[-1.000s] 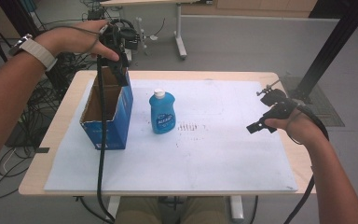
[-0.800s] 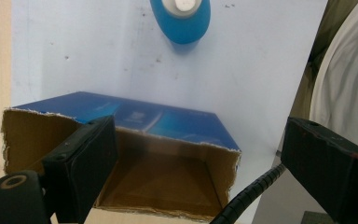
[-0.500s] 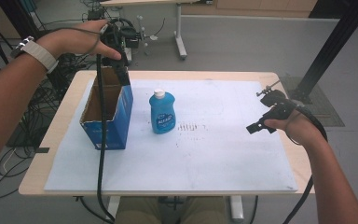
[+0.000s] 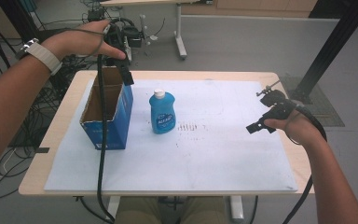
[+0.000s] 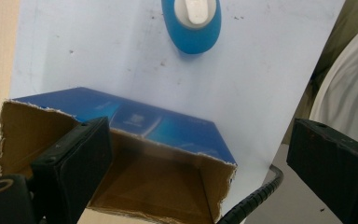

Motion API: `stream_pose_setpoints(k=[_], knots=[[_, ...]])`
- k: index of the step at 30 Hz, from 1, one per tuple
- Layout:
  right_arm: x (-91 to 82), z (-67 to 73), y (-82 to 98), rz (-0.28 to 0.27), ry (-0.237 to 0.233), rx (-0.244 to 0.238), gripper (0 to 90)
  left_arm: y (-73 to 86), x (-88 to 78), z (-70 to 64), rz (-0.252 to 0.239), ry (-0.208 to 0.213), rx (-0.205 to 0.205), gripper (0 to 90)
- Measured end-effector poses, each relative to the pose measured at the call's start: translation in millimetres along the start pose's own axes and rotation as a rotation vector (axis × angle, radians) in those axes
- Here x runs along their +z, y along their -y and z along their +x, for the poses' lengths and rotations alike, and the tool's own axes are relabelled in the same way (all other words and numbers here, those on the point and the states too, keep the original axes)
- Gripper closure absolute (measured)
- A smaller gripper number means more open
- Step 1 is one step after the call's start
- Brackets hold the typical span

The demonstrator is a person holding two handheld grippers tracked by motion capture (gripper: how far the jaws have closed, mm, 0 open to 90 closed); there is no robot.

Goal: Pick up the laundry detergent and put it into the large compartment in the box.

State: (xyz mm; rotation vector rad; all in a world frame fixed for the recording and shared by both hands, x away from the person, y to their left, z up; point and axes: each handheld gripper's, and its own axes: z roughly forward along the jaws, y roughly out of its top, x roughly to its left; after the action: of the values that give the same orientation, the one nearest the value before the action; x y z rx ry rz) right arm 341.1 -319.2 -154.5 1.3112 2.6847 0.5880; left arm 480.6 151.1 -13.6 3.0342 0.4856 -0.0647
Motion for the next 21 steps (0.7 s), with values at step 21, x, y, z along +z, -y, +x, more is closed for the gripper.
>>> stream_pose_setpoints(k=[21], knots=[[2.1, 1.0, 0.5, -0.006, 0.004, -0.006, 10.8, -21.5, 12.6, -10.1, 0.004, -0.025, -0.153, 7.4]])
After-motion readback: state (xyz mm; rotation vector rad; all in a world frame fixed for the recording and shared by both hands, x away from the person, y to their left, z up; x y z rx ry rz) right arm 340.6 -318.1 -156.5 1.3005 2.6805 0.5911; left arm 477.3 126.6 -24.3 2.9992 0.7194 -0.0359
